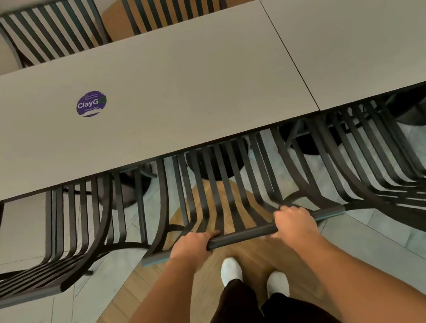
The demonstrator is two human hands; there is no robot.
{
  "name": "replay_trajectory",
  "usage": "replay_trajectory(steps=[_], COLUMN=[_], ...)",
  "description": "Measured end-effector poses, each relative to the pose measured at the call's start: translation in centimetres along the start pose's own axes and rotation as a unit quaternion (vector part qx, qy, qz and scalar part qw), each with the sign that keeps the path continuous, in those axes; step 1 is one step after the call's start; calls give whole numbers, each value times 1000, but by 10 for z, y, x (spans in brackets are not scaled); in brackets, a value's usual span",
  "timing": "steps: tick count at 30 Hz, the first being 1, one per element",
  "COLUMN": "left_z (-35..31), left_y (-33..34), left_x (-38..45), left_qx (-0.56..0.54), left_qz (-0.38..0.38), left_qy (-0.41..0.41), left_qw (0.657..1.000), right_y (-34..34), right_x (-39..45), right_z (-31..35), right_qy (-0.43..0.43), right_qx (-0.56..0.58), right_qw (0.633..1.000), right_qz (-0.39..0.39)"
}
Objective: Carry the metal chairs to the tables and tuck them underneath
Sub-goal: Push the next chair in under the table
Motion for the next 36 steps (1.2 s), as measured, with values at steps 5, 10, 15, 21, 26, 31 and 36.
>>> replay_trajectory(steps=[5, 10, 15, 21, 26, 31, 36], left_z=[-8, -35, -84, -186, -306, -419, -479], left_y=[-10, -25, -49, -74, -71, -61, -57], left_x=[0, 5, 17, 36, 42, 43, 55], left_qx=[-37, 13, 61, 58, 31, 4, 1], left_qz=[100, 118, 83, 0, -70, -77, -68], left_qy=[19, 38, 18, 38, 43, 77, 109], left_qw=[994, 992, 995, 998, 996, 994, 992], right_y=[-12, -30, -48, -53, -47, -41, -39], right_x=[-5, -20, -37, -61, -90, -115, -126], right_z=[-1, -17, -76, -189, -305, -406, -464], right_qy=[15, 20, 60, 77, 87, 116, 137], right_qx=[69, 300, 329, 316, 279, 266, 261], right_qw=[995, 948, 942, 945, 955, 955, 954], right_qz=[73, 106, 11, -45, -54, -58, -54])
Point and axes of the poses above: each hand's wrist, its own x-axis towards the middle knuckle, its own y-axis out of the palm, z = x × y, the point moved 5 cm from there along x, towards the middle knuckle, and after that the axes turned 2 degrees about z, right-handed, at the moved point
